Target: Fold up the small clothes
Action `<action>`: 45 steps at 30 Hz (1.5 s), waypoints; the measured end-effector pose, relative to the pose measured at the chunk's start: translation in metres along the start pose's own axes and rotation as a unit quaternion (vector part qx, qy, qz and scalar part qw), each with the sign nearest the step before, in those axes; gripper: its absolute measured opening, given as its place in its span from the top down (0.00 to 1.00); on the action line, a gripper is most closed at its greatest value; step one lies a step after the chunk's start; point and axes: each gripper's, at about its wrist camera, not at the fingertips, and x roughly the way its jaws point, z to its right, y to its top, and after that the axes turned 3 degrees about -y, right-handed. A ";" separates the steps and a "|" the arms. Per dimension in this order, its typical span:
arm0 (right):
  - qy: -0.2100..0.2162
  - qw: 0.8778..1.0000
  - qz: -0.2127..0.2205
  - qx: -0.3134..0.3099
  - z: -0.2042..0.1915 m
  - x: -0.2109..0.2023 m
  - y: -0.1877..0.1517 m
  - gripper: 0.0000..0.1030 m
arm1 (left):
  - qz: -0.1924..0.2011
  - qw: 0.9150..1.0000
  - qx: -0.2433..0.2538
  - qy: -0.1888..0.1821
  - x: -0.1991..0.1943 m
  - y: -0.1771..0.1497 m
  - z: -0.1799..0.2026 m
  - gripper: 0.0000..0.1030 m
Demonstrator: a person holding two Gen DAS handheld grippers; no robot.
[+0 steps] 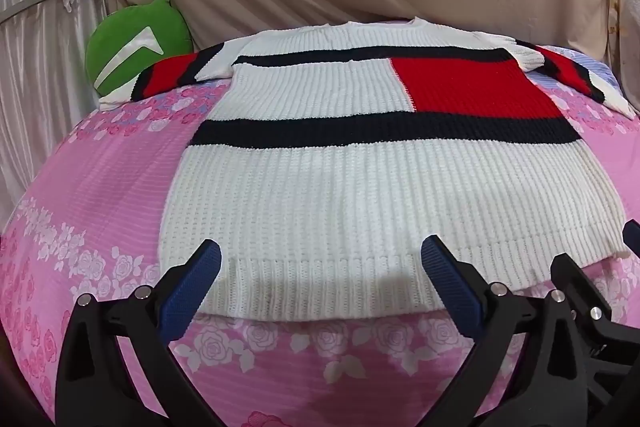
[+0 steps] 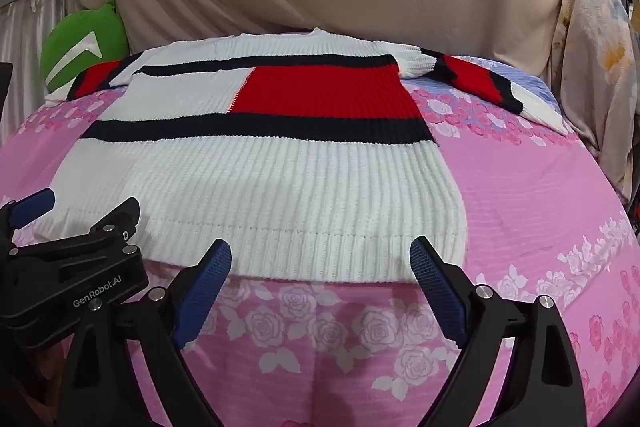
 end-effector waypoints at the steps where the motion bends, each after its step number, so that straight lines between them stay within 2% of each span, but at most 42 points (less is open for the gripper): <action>1: 0.004 1.000 -0.003 0.010 0.005 0.002 -0.002 0.14 | -0.003 1.000 -0.002 -0.001 0.000 0.000 0.000 0.05; 45: 0.002 1.000 -0.004 0.011 0.008 0.001 -0.001 0.14 | -0.002 1.000 0.002 0.006 -0.003 0.000 -0.002 0.05</action>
